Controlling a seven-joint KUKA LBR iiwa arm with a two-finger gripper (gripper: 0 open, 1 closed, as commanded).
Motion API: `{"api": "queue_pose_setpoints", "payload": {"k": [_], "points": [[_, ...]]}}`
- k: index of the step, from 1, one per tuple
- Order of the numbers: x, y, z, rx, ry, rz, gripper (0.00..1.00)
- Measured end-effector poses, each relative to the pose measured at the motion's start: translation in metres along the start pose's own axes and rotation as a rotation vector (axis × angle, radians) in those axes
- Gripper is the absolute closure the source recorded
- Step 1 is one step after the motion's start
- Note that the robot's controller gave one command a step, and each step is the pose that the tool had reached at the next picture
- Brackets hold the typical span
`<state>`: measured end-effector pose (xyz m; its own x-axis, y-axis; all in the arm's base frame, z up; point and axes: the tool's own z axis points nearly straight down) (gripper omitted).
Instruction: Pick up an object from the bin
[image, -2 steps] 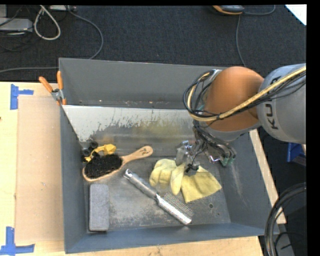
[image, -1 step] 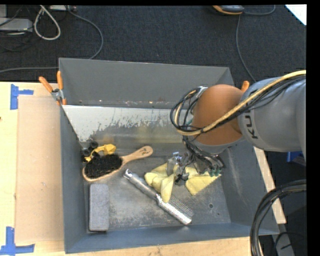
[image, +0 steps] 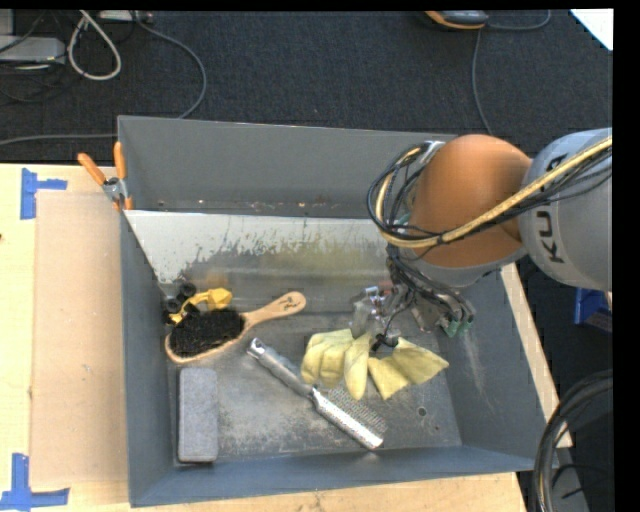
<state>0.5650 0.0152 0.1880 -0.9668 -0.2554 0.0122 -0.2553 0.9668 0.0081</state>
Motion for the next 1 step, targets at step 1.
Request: {"api": "queue_pose_setpoints", "payload": {"k": [1], "points": [[-0.0034,-0.0010,-0.0039,0.004,-0.017,0.001,1.00]]}}
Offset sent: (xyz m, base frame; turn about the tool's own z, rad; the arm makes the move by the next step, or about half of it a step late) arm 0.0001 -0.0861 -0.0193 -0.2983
